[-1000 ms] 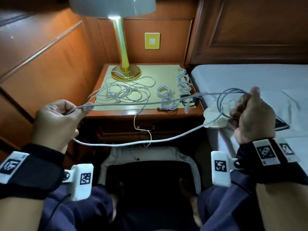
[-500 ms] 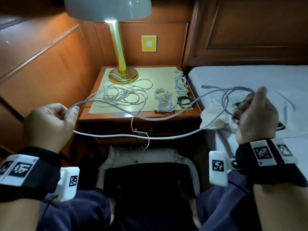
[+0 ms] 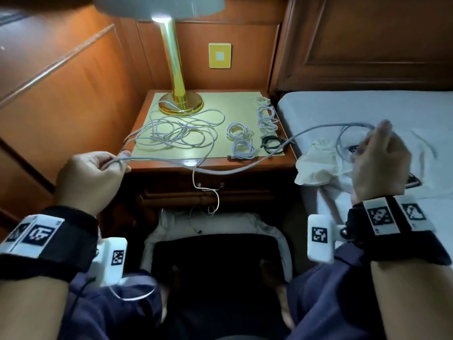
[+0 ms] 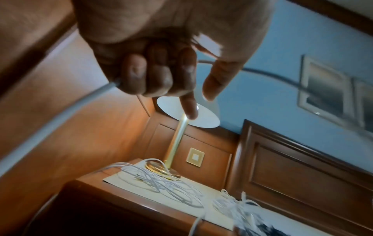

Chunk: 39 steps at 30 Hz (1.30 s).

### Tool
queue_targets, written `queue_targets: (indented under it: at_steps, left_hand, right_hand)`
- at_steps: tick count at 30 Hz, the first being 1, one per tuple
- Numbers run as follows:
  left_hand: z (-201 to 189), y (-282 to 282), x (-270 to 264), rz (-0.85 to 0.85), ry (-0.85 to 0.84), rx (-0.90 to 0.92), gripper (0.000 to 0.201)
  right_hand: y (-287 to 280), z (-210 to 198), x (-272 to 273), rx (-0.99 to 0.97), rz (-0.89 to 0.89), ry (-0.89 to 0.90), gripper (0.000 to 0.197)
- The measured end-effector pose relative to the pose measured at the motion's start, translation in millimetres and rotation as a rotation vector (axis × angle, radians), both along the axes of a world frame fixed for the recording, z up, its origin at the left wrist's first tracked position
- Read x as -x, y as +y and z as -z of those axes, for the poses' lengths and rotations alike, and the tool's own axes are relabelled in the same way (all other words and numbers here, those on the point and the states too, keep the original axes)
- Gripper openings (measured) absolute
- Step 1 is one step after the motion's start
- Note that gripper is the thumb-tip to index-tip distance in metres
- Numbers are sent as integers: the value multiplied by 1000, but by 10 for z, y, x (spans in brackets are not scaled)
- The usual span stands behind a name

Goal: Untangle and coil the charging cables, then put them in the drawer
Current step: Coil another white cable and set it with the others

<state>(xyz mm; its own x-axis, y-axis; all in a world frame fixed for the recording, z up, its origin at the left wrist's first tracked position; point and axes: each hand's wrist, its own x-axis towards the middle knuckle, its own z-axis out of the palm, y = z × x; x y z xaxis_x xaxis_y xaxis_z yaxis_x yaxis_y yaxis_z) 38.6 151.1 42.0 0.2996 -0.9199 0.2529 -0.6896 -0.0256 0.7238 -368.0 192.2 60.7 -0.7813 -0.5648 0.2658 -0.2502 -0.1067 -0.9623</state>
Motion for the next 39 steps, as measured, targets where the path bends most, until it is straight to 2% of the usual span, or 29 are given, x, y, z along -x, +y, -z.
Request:
queue_targets:
  at_steps: [3, 5, 8, 10, 12, 14, 16, 17, 20, 23, 25, 27, 28, 31, 32, 33, 36, 37, 39]
  left_hand:
    - [8, 39, 146, 91, -31, -67, 17]
    - [55, 107, 246, 218, -103, -195, 5]
    - [120, 256, 428, 483, -219, -472, 24]
    - [154, 339, 535, 628, -252, -497, 50]
    - [192, 420, 671, 719, -123, -377, 64]
    - [217, 496, 859, 793, 104, -217, 71]
    - [253, 551, 1032, 861, 320, -141, 68]
    - [260, 571, 1090, 880, 424, -152, 59]
    - [176, 613, 1111, 902, 711, -248, 21]
    - [124, 533, 1000, 785, 851, -269, 19]
    - [145, 402, 870, 610, 860, -226, 23]
    - [201, 274, 747, 435, 784, -174, 19]
    - [231, 247, 710, 389, 681, -138, 13]
    - [319, 313, 756, 366, 111, 69, 9]
    - [339, 370, 811, 407, -57, 143, 11]
    - [361, 430, 871, 482, -177, 187, 13]
    - [375, 585, 1002, 676, -287, 179, 16]
    - [351, 612, 1016, 734, -296, 179, 15]
    - [279, 659, 1032, 848, -330, 178, 18]
  right_hand:
    - [19, 64, -219, 16, -228, -170, 45]
    - [15, 87, -338, -23, -345, -277, 45]
    - [28, 113, -496, -77, -553, -497, 42]
    - [75, 100, -624, -110, -692, -637, 38]
    - [155, 95, -755, -135, -849, -755, 33]
    - [239, 98, -886, -148, -1024, -899, 27]
    - [299, 92, -982, -151, -1166, -1030, 25]
    - [316, 89, -1007, -153, -1201, -1068, 25]
    - [313, 114, -990, -148, -1211, -1123, 23]
    - [271, 110, -877, -79, -1110, -1172, 20]
    - [235, 68, -741, 25, -964, -1182, 18]
    - [202, 19, -599, 116, -863, -1127, 16]
    - [193, 6, -566, 132, -837, -1081, 17]
    - [199, 57, -665, 113, -819, -904, 27]
    - [204, 98, -734, 93, -812, -791, 29]
    - [210, 143, -799, 57, -796, -604, 28]
    - [248, 252, -909, -111, -746, 82, 29]
    - [255, 278, -926, -137, -738, 208, 30]
    - [275, 291, -959, -132, -712, 330, 30]
